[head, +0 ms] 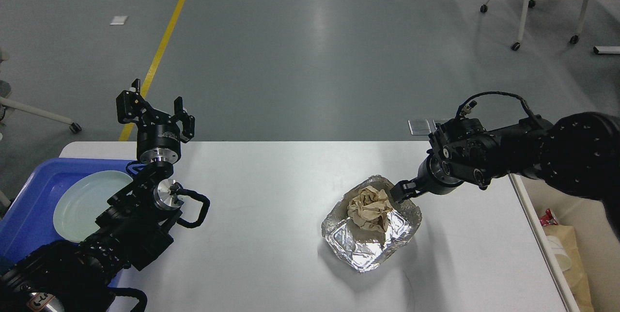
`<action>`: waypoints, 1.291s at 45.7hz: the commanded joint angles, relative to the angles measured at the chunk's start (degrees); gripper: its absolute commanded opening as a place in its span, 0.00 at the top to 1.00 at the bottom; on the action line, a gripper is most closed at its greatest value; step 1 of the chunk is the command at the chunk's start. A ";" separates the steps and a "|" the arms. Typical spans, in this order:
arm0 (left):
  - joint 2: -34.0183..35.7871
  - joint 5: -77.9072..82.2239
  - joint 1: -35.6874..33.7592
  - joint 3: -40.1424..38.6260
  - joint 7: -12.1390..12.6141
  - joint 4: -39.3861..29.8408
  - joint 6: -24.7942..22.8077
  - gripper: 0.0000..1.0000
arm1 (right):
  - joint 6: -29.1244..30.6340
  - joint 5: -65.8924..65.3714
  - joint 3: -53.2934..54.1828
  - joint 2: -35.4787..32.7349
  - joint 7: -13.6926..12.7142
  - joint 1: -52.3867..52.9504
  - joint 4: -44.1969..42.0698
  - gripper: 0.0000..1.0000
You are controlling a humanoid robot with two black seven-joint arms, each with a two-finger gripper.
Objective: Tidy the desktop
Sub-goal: 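Move the right gripper down to the foil tray with brown paper, then grasp the foil tray edge with the right gripper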
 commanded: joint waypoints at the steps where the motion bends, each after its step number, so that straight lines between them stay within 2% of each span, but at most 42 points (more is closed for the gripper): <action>1: 0.00 0.00 0.00 0.00 0.00 0.00 0.00 0.00 | -0.92 -0.45 -0.06 0.89 -0.01 -1.44 -1.21 0.05; 16: 0.00 0.00 0.00 0.00 0.00 0.00 0.00 0.00 | -3.65 -1.68 -3.75 3.35 -0.09 -7.24 -7.98 0.08; 22: 0.00 0.00 0.00 0.00 0.00 0.00 0.00 0.00 | -3.74 -1.68 -4.19 3.35 -0.09 -8.65 -8.69 0.16; 24: 0.00 0.00 0.00 0.00 0.00 0.00 0.00 0.00 | -3.74 -1.68 -4.19 3.35 -0.09 -8.65 -8.69 0.22; 26: 0.00 0.00 0.00 0.00 0.00 0.00 0.00 0.00 | -3.74 -1.59 -4.19 3.44 -0.09 -8.65 -8.69 0.33; 29: 0.00 0.00 0.00 0.00 0.00 0.00 0.00 0.00 | -3.65 -1.51 -4.10 3.44 -0.01 -8.65 -8.60 0.51; 30: 0.00 0.00 0.00 0.00 0.00 0.00 0.00 0.00 | -3.65 -1.50 -4.19 3.44 -0.01 -8.56 -8.60 0.61; 33: 0.00 0.00 0.00 0.00 0.00 0.00 0.00 0.00 | -3.65 -1.42 -4.10 3.35 -0.01 -8.56 -8.60 0.80; 35: 0.00 0.00 0.00 0.00 0.00 0.00 0.00 0.00 | -3.65 -1.42 -4.01 3.26 -0.01 -8.47 -8.42 0.88; 38: 0.00 0.00 0.00 0.00 0.00 0.00 0.00 0.00 | -3.65 -1.42 -3.75 3.26 0.08 -8.47 -8.42 0.96; 42: 0.00 0.00 0.00 0.00 0.00 0.00 0.00 0.00 | -3.65 -1.33 -3.66 3.18 0.52 -8.38 -8.34 1.00; 59: 0.00 0.00 0.00 0.00 0.00 0.00 0.00 0.00 | -2.86 -1.15 -4.36 2.21 4.30 -5.57 -6.76 1.00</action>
